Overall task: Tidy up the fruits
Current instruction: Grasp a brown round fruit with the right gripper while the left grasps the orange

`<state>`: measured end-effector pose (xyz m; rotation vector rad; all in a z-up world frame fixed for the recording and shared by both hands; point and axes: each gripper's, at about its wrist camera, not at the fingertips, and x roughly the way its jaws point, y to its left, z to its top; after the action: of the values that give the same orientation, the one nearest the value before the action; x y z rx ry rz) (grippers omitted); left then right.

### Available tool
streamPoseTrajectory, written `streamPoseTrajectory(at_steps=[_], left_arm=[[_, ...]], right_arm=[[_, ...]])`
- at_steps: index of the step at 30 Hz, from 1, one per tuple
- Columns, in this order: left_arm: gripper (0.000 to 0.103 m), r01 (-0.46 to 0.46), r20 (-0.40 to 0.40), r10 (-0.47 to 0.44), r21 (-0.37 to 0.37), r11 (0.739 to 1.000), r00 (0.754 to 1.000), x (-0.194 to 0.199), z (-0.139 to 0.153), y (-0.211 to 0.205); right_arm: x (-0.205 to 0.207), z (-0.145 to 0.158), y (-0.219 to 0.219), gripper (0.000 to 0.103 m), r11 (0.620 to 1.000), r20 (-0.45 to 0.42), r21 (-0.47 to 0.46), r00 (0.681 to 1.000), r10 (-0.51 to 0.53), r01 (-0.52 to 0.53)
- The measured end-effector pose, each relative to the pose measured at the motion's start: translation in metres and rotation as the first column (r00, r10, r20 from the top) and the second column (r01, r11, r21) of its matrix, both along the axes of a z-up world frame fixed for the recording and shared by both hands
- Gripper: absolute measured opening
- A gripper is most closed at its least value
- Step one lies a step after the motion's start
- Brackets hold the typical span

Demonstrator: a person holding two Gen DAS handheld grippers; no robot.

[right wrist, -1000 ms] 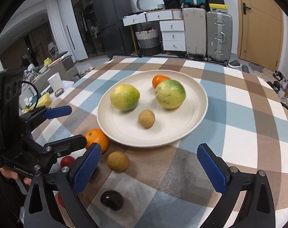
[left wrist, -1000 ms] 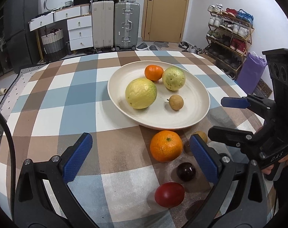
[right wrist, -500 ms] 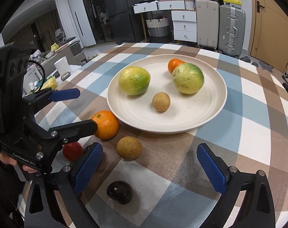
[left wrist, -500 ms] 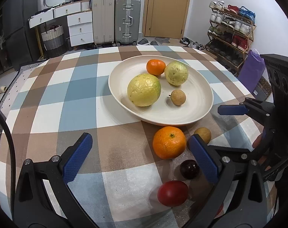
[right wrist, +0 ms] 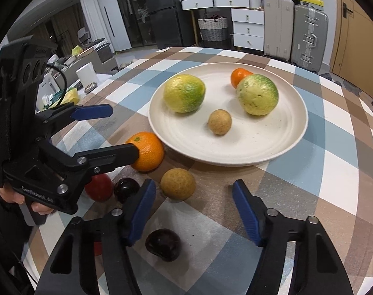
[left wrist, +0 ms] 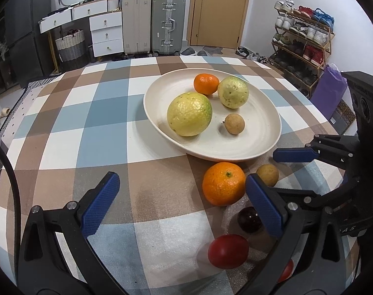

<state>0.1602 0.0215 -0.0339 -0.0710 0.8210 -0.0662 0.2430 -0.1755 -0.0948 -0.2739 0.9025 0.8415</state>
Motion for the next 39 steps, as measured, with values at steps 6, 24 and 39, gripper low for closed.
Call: streamPoseTrajectory(at_steps=[6,24,39], left_arm=[[0.102,0.003,-0.004,-0.003,0.004,1.000,1.000,0.001,-0.001,-0.001],[0.101,0.031,-0.020,-0.031,-0.041,0.999,0.999,0.002,-0.001,-0.006],[0.052,0.088,-0.072,-0.098,-0.124,0.988,0.993,0.009,-0.013,-0.018]], right_arm=[[-0.001,0.000,0.001,0.048,1.000,-0.001,0.010,1.000,0.013,-0.013],[0.003,0.007,-0.006,0.030,0.999,0.014,0.049,1.000,0.007,-0.008],[0.006,0.008,-0.008,0.030,0.998,0.018,0.055,1.000,-0.001,0.000]])
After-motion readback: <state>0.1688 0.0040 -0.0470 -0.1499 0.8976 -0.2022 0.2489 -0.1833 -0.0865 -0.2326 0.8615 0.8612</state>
